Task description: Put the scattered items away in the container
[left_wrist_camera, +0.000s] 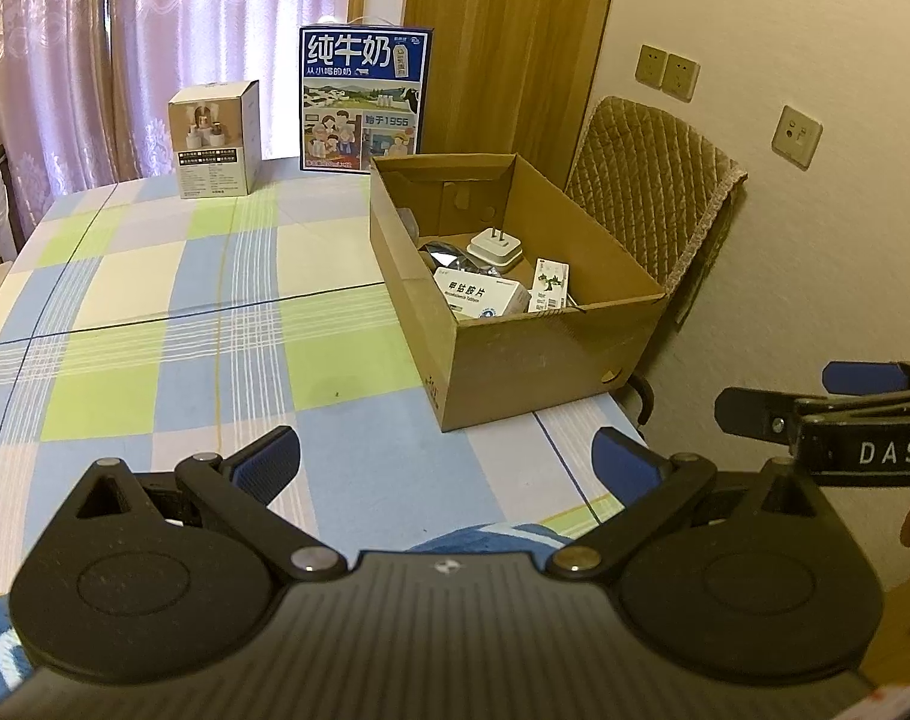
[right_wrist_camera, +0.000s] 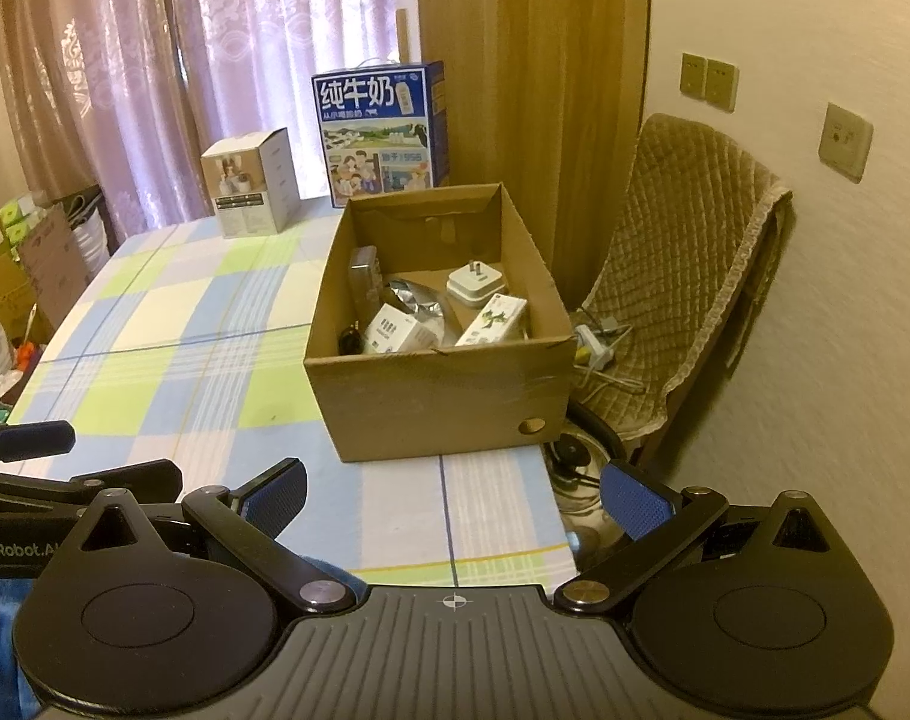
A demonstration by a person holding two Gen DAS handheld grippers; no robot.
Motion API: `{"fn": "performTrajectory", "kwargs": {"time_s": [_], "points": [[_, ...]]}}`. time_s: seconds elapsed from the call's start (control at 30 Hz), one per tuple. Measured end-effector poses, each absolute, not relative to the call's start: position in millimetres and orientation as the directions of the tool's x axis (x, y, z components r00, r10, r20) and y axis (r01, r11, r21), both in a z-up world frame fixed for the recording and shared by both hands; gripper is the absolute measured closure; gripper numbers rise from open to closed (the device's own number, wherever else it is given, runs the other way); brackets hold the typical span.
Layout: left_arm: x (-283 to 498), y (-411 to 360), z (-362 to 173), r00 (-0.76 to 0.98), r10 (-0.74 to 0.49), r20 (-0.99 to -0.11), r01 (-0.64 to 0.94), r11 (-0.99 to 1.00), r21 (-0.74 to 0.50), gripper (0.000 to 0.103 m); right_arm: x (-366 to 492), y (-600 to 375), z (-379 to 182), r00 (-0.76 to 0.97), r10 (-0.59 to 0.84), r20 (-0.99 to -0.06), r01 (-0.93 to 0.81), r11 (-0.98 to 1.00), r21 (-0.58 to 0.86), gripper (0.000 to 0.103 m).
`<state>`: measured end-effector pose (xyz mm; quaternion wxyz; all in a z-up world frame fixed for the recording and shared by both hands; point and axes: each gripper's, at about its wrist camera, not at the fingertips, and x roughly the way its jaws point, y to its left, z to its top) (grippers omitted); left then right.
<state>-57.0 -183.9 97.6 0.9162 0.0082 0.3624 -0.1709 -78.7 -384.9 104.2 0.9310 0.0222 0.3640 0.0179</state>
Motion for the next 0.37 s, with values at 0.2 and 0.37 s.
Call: {"fn": "performTrajectory", "kwargs": {"time_s": [0.2, 0.37], "points": [[-57.1, -183.6, 97.7, 0.679, -0.309, -0.666, 0.32, 0.941, -0.11, 0.001, -78.4, -384.5, 104.7, 0.735, 0.053, -0.676, -0.022, 0.998, 0.055, 0.002], [-60.1, -184.6, 98.3, 0.697, -0.318, -0.643, 0.337, 0.936, -0.099, 0.001, -78.7, -384.5, 104.7, 0.734, 0.052, -0.678, -0.021, 0.998, 0.055, 0.002]]}}
